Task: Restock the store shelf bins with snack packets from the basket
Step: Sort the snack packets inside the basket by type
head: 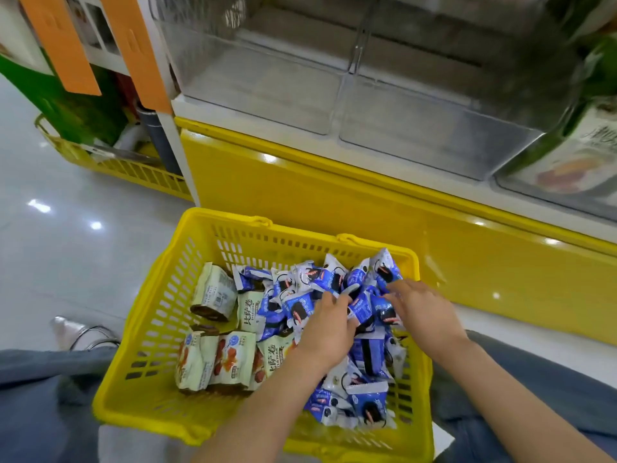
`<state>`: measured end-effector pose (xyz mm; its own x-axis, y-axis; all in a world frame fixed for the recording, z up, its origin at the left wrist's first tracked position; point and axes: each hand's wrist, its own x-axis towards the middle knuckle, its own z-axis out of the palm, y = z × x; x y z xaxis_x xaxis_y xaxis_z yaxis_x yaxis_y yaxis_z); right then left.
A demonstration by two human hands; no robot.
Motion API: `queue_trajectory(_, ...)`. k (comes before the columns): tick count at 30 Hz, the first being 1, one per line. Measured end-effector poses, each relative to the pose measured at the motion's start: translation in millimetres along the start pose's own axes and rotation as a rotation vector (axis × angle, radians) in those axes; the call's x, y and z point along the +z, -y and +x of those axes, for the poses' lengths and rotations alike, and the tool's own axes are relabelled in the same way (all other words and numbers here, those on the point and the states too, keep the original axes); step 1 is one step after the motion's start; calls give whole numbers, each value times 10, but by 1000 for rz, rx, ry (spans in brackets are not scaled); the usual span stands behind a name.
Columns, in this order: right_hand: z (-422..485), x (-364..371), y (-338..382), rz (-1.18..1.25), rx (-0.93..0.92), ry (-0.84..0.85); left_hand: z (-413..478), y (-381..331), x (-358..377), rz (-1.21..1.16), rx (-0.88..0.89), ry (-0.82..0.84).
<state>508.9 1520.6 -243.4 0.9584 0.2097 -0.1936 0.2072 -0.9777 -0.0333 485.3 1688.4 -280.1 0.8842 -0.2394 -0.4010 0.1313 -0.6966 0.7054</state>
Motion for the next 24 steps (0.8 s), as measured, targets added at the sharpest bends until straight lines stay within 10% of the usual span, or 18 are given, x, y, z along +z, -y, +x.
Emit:
queue_trajectory(5,-3,-114,547,334,-156,-108,-331,342,-609,-16,138,-346)
queue_trajectory(10,155,353,1224,446,-306,193,-748,1183,-1273,111,-55,-782)
queue_trajectory(15,458,916,1701,315,-289,379,-947,1807,-1396,-3,-387,-670)
queue_trajectory(20,649,1141,1837,-68,-338,399,-954,1917,-1310,-138,-363,-640)
queue_trajectory(24,734,967,1808,123,-277,368,-942,1942,-1317,-147,-348,-652)
